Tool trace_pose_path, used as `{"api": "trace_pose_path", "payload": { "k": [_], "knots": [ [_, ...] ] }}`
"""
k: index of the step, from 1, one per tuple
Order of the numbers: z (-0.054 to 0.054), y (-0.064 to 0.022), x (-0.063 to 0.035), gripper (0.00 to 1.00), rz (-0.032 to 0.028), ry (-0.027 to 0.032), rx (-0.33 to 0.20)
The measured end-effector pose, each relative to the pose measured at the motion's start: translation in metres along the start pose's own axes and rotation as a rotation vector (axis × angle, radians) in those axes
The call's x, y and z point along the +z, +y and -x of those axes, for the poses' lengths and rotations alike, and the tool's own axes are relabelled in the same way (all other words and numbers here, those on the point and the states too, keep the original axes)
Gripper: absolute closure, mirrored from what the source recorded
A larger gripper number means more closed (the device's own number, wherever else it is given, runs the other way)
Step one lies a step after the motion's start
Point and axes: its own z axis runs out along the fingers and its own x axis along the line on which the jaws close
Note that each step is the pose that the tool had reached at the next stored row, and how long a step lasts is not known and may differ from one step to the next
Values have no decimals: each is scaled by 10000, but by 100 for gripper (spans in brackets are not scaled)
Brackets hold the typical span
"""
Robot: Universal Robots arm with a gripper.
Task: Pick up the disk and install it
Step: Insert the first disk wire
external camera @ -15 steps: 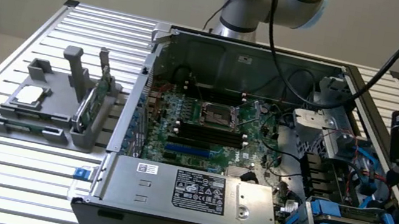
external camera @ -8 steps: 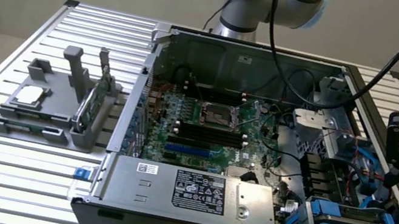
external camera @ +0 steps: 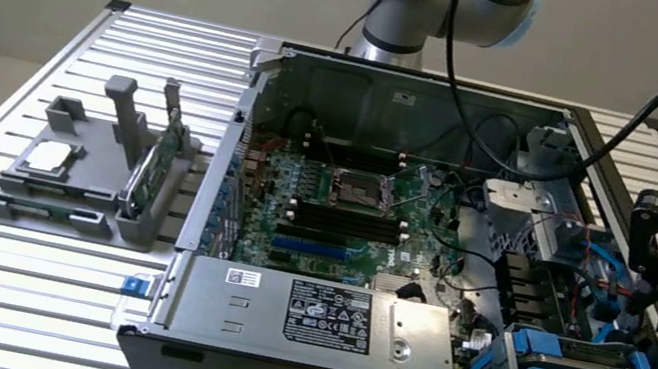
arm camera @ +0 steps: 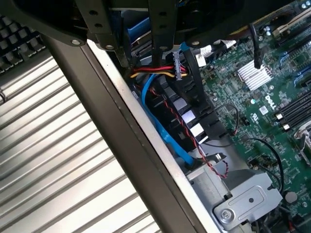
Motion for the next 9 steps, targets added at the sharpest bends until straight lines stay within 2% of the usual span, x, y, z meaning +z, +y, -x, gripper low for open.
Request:
{"api": "trace_pose_path", "payload": {
  "k": [9],
  "knots": [
    [68,-103,26,69,-15,-26,566]
  ]
}}
